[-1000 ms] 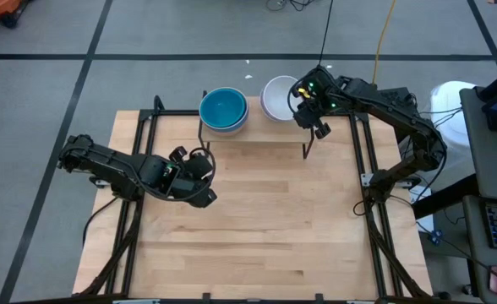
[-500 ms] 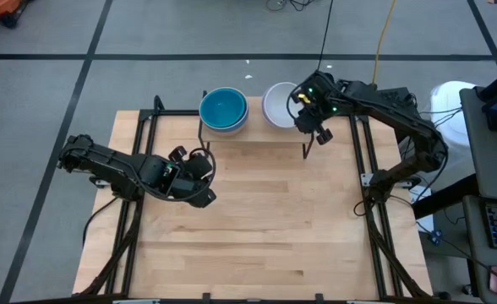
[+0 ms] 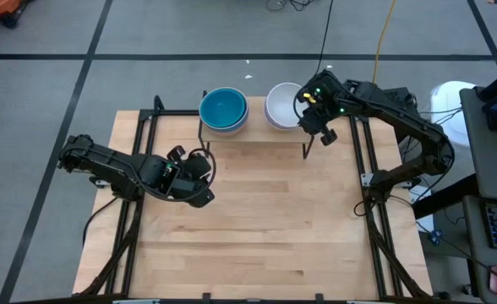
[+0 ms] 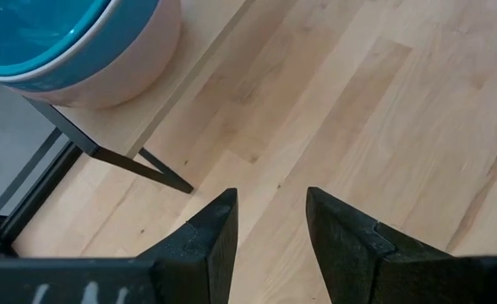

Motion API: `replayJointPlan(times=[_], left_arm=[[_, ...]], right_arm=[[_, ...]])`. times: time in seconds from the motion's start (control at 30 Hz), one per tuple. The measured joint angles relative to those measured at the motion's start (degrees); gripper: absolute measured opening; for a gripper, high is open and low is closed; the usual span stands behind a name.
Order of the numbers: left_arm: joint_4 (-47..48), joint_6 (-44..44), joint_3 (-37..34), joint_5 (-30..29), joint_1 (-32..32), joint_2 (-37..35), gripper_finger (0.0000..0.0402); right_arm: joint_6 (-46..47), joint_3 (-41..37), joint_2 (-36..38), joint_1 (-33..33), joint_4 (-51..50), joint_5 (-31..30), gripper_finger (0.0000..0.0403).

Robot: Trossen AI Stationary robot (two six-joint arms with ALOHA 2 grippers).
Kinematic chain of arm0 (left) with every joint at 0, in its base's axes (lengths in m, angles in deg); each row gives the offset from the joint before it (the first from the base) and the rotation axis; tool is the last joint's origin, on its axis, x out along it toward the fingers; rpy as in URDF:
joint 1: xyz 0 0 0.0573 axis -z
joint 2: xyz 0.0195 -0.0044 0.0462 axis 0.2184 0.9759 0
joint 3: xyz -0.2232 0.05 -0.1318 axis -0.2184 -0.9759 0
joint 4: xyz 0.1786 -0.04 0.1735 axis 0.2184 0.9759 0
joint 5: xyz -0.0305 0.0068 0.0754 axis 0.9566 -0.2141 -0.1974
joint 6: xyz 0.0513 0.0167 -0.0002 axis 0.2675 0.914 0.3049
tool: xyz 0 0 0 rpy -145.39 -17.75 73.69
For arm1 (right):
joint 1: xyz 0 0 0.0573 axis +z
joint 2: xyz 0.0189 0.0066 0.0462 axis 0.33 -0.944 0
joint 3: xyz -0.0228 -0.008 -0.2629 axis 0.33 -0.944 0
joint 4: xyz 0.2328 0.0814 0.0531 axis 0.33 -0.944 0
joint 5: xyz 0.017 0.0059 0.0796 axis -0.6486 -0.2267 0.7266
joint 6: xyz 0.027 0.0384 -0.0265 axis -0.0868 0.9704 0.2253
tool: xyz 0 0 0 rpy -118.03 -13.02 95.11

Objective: Place and stack bowls onto a shelf
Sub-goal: Stack the white bowl on top of the pink bowl on the shelf

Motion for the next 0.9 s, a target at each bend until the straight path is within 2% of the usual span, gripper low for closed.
replayJointPlan(times=[0.7, 0.9], left_arm=[[0.04, -0.09, 0.00, -0.02, 0.00, 0.00, 0.0147], [0.09, -0.09, 0.00, -0.01, 0.00, 0.01, 0.0147]], right_arm=[[-2.10, 0.00, -0.02, 0.24, 3.94, -3.34, 0.0000], [1.79, 0.00, -0.02, 0.24, 4.31, -3.32, 0.0000]])
